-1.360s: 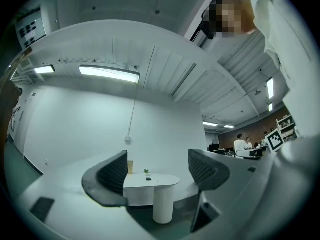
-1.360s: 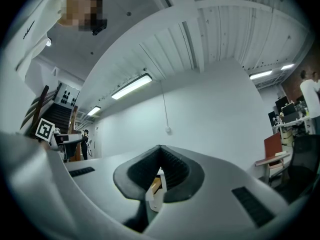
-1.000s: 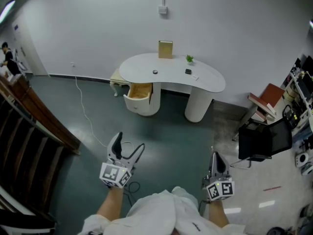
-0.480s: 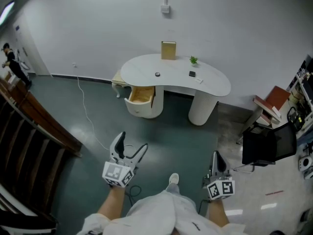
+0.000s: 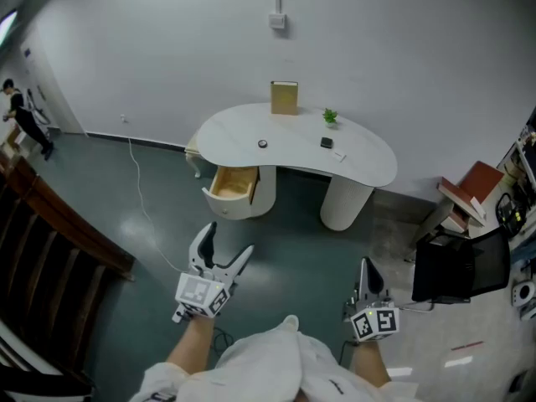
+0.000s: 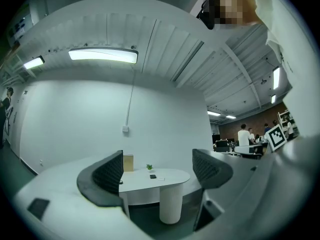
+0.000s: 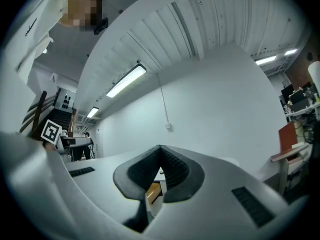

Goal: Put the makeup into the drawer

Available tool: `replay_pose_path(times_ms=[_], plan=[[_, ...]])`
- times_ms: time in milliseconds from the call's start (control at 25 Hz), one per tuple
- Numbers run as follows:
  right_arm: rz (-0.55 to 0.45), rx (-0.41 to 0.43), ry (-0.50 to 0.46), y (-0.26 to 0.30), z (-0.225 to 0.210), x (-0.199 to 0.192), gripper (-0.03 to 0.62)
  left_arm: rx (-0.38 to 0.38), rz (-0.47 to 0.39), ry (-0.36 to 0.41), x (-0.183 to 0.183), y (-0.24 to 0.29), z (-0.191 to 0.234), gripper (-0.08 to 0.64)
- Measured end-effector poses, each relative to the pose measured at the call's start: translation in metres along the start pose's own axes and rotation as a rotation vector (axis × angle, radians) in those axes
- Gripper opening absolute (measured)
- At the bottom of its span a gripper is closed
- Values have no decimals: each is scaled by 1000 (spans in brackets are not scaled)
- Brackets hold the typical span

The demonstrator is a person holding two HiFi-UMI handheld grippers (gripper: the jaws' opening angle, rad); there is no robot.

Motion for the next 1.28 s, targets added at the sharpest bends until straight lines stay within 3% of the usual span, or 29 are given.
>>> replay_pose_path(times_ms=[360, 760, 1280], plan=[[9, 58, 6, 83, -30, -5, 17, 16, -10, 0, -9, 72, 25, 412], [51, 76, 13, 155, -26, -26, 17, 37, 8, -40, -33, 120, 86, 411], [28, 69, 9, 327, 14, -42, 17, -24, 14, -36, -46, 228, 237, 411]])
Point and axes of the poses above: the fingertips, and each gripper's own axes: y forward along the fingers, z to its left, x out of its top, the point moved 4 cm from there along -y, backward along the fingers, and after that the axes turned 15 degrees about -x, right-handed, at the moved point
